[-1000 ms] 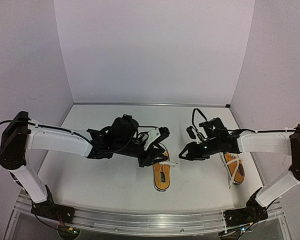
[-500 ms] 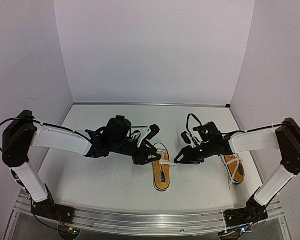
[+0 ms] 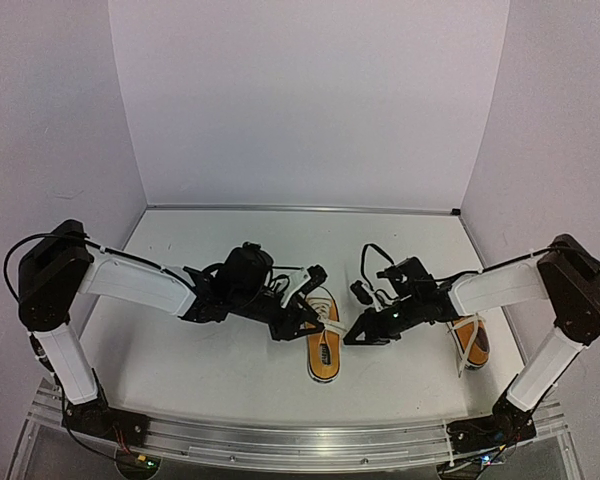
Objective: Tie the shoes
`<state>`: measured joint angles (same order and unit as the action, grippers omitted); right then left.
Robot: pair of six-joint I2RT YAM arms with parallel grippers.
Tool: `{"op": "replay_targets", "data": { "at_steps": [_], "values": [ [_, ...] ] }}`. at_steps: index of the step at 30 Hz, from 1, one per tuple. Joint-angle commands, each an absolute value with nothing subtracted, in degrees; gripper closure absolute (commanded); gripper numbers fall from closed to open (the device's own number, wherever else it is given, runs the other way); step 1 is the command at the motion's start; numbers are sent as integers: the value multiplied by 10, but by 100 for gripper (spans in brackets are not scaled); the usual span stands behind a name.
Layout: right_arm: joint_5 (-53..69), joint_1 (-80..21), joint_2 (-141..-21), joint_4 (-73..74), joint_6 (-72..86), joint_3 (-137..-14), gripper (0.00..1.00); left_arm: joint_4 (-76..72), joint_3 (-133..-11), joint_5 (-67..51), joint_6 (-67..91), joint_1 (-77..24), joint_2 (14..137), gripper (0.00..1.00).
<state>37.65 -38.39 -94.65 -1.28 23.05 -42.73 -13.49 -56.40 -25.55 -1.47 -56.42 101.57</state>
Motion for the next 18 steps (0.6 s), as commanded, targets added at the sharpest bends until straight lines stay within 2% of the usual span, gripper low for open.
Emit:
{"op": "replay_targets", "data": {
  "at_steps": [1,5,8,11,18],
  "values": [
    [390,-387,-931,-23,227,-409,77,-150,-600,-237,-18,-564,1027,65],
    [380,-387,-928,-10,221,-408,68,-155,-605,-231,-15,-564,1033,72],
    [351,-386,-907,-1,219,-416,62,-150,-606,-228,-17,-565,1031,84],
    [323,-381,-885,27,215,-428,60,-140,-601,-218,-22,-564,1020,98],
    [269,-363,-863,31,228,-435,60,-135,-575,-194,-29,-564,987,100]
  ]
}}
